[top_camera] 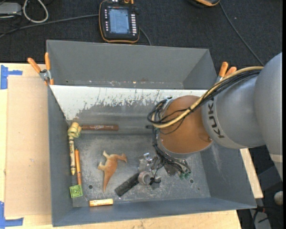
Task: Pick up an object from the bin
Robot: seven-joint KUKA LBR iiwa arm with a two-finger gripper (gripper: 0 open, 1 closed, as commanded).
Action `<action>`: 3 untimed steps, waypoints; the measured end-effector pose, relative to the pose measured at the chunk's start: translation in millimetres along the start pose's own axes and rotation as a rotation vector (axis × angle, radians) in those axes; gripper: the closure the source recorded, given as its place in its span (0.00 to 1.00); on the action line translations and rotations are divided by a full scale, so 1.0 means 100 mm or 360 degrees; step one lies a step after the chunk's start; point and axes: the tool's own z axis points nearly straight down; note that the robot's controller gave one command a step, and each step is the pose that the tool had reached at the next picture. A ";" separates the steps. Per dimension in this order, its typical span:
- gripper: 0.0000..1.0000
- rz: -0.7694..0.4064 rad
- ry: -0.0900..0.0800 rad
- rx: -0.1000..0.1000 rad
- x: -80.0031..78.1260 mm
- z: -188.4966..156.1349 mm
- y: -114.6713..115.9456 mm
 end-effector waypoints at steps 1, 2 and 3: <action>1.00 0.0001 0.0000 0.0000 0.00 0.00 0.00; 1.00 0.0002 0.0000 0.0000 0.00 0.00 0.00; 1.00 0.0003 0.0000 0.0000 0.00 0.00 0.00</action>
Offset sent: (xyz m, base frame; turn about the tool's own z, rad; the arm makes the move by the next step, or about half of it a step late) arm 0.0000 0.0000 0.0000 0.0000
